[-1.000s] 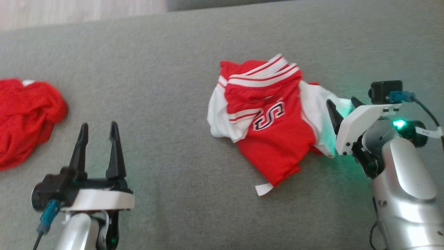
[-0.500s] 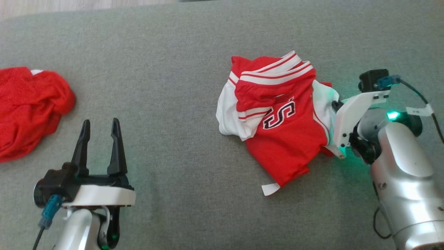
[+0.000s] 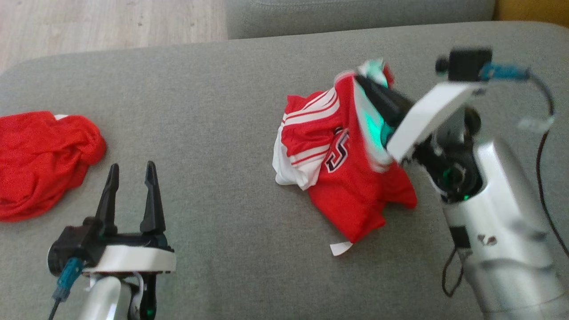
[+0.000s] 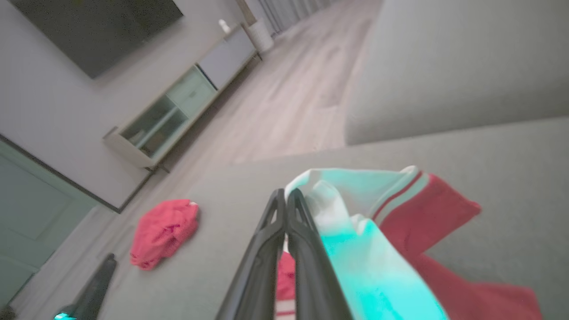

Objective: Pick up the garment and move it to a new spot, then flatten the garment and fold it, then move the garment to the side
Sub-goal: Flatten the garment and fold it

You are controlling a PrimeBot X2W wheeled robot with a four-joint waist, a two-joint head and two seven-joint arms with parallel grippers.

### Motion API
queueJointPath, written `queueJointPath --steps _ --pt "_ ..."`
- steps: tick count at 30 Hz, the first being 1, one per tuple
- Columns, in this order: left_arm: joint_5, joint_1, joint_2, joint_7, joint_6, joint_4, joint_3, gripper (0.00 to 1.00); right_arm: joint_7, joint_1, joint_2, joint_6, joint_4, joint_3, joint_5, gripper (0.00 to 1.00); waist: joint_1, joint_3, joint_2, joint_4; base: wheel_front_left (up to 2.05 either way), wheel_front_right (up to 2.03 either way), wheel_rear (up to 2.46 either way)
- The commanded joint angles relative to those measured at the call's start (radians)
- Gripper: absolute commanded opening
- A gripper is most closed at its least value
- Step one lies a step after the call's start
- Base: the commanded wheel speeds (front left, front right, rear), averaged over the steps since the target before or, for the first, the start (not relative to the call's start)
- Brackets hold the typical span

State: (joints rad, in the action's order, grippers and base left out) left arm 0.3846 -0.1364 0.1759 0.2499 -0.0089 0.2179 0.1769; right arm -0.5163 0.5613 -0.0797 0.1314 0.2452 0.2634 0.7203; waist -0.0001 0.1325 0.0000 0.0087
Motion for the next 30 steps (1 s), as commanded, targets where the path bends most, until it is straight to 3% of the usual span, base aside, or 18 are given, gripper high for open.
queueJointPath --steps 1,4,7,13,16,19,23,30 --pt "-0.003 -0.019 0.011 0.011 0.003 -0.03 -0.042 1.0 -0.005 0.054 0.015 -0.001 -0.053 0.018 0.019 0.0 0.0001 -0.005 0.0 0.004 0.0 0.0 0.0" --pt "-0.004 -0.018 0.005 0.011 0.0 -0.03 -0.042 1.0 0.006 0.118 0.027 -0.001 -0.109 0.04 0.106 0.0 0.0001 -0.007 0.0 0.014 0.0 0.0 0.0" --pt "-0.007 -0.024 -0.004 0.012 -0.007 -0.029 -0.039 1.0 0.083 0.217 0.029 -0.001 -0.112 0.097 0.249 0.0 0.0001 -0.004 0.0 0.033 0.0 0.0 0.0" --pt "-0.022 -0.035 -0.033 0.012 -0.025 -0.017 -0.025 1.0 0.394 0.497 0.029 -0.001 0.016 0.229 0.481 0.0 0.0001 -0.002 0.0 0.082 0.0 0.0 0.0" --pt "-0.029 -0.04 -0.048 0.012 -0.035 -0.005 -0.019 1.0 0.582 0.656 0.029 -0.001 0.082 0.284 0.532 0.0 0.0001 -0.007 0.0 0.106 0.0 0.0 0.0" --pt "-0.035 -0.04 -0.057 0.012 -0.043 0.002 -0.022 1.0 0.742 0.792 0.029 -0.001 0.157 0.298 0.576 0.0 0.0001 -0.012 0.0 0.118 0.0 0.0 0.0" --pt "-0.041 -0.037 -0.061 0.012 -0.048 0.003 -0.04 1.0 0.777 0.875 0.029 -0.001 0.265 0.226 0.596 0.0 0.0001 -0.01 0.0 0.111 0.0 0.0 0.0" --pt "-0.049 -0.012 -0.053 0.012 -0.05 -0.013 -0.088 1.0 0.778 0.721 0.023 -0.001 0.449 0.195 0.447 0.0 0.0001 0.002 0.0 0.037 0.0 0.0 0.0"
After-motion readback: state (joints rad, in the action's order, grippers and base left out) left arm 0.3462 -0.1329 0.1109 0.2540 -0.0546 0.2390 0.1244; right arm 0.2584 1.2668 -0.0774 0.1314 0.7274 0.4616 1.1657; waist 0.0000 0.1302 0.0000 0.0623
